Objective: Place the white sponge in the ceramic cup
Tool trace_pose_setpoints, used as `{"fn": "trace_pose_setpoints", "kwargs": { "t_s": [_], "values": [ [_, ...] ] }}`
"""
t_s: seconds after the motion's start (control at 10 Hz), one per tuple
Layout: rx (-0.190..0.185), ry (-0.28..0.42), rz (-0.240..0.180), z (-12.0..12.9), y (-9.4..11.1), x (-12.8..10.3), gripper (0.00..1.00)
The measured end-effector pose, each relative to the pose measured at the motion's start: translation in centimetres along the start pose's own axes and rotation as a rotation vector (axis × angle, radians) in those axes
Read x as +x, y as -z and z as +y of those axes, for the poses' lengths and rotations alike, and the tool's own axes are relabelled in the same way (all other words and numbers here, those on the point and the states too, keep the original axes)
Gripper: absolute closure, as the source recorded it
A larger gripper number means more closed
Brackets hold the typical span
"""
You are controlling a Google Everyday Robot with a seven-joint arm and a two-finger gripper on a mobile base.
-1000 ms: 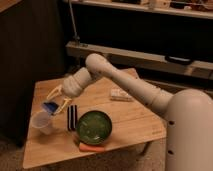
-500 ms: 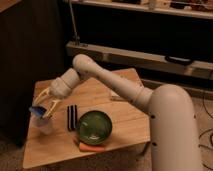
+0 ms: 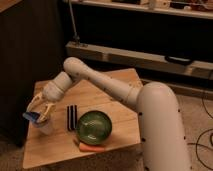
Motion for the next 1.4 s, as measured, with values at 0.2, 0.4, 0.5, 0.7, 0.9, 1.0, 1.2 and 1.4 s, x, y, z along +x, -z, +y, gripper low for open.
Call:
{"fn": "trace_pose_setpoints", "kwargs": {
  "t_s": [0.2,0.4,0.5,0.7,0.9,1.0,1.2,1.4],
  "values": [
    [-0.015,-0.013,0.003,0.1,-0.7,1.2,1.00],
    [-0.020,-0.023,0.027,0.1,-1.1,2.2,1.00],
    [-0.018,-0.024,0.057,-0.1,-1.1,2.9,1.00],
    [-0.024,-0.035,0.092,-0.3,-1.4,4.2,0.91],
    [-0.046,-0.051,0.097,-0.4,-1.8,5.8,0.68],
    [-0.056,-0.054,0.097,-0.4,-2.1,6.1,0.58],
    [-0.063,-0.067,0.098,-0.2,-2.1,6.7,0.38],
    [-0.068,-0.074,0.093,0.0,-2.2,7.0,0.22]
  ]
}}
